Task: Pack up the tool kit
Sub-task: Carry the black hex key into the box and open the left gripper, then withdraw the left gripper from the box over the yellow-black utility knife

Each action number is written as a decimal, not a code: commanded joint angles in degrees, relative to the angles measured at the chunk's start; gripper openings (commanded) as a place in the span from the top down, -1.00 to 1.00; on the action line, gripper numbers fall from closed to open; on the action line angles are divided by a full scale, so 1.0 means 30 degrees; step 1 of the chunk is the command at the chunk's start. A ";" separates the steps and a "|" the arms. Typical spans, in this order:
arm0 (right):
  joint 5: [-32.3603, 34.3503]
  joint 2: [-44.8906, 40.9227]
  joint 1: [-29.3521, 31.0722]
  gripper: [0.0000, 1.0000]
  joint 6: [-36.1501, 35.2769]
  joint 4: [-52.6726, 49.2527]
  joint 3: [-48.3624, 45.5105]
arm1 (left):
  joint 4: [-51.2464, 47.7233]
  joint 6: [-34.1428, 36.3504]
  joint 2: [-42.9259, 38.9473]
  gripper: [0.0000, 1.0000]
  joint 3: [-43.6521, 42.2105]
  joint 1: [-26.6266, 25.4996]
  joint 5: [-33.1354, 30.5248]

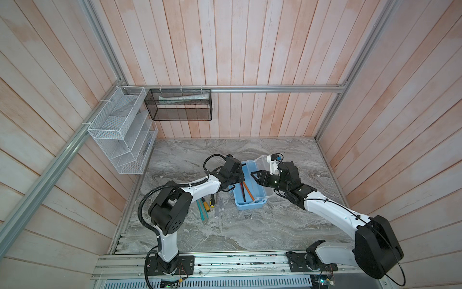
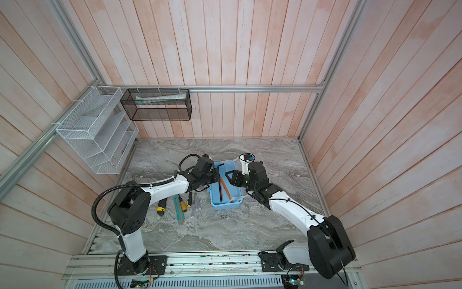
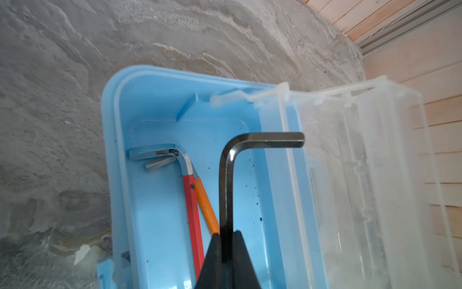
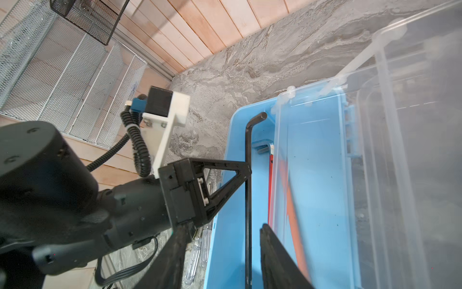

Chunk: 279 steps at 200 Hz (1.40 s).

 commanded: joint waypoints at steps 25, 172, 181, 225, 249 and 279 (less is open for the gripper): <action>0.0208 -0.0207 -0.0099 0.04 -0.0015 0.0401 -0.0361 | -0.0908 -0.0174 0.1054 1.00 0.1455 -0.0114 -0.0214; -0.0063 0.0136 -0.0325 0.01 -0.0089 0.0440 -0.0237 | -0.1017 0.0027 0.1355 0.75 0.1781 -0.0123 -0.0059; -0.0063 0.0121 -0.0319 0.01 -0.0089 0.0437 -0.0232 | -0.0997 0.0088 0.1294 0.69 0.1721 -0.0109 -0.0126; -0.0158 0.0238 -0.0325 0.00 -0.0118 0.0373 -0.0041 | -0.0982 0.0326 0.1147 0.67 0.1733 -0.0120 -0.0101; -0.0266 0.0143 -0.0324 0.00 -0.0205 0.0324 0.0114 | -0.0822 0.0803 0.0524 0.67 0.1532 -0.0109 -0.0181; -0.0511 0.0179 -0.0317 0.01 -0.0526 0.0022 0.0662 | -0.1482 0.2361 -0.0633 0.62 0.1527 -0.0091 -0.1045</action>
